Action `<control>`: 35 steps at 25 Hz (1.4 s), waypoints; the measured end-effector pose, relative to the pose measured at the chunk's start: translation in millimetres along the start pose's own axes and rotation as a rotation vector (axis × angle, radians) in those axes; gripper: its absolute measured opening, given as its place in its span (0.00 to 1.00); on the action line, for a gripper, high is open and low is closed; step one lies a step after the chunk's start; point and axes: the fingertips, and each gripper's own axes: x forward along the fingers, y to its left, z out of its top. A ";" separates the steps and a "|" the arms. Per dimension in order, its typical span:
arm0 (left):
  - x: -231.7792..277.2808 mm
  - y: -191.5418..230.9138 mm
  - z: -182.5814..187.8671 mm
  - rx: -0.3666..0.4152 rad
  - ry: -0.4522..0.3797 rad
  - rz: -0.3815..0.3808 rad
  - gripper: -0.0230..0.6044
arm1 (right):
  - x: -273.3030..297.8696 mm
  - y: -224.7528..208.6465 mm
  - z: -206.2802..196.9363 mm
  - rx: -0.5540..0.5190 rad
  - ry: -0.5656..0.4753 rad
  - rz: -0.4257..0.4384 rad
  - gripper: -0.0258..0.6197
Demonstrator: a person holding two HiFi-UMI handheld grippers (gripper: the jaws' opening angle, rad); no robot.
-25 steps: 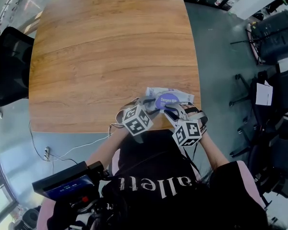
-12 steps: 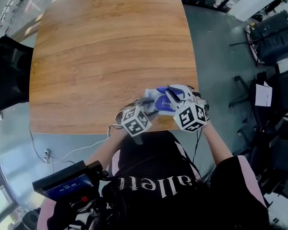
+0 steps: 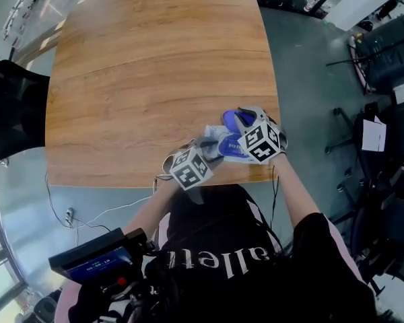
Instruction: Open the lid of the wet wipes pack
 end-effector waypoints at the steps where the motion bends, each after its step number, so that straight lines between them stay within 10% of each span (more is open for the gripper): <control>1: 0.8 0.6 -0.2 -0.001 -0.001 0.001 0.36 | 0.1 -1.1 -0.3 0.020 -0.004 -0.006 0.12; 19: -77.4 -15.5 39.4 -0.194 -0.178 -0.005 0.35 | -107.8 47.1 21.6 0.530 -0.234 -0.147 0.12; 27: -99.7 -18.1 60.3 -0.238 -0.261 0.089 0.05 | -121.5 80.7 5.7 0.705 -0.299 -0.191 0.11; 35: -148.8 -49.4 36.2 -0.270 -0.307 0.041 0.04 | -141.1 136.5 33.9 0.780 -0.315 -0.220 0.11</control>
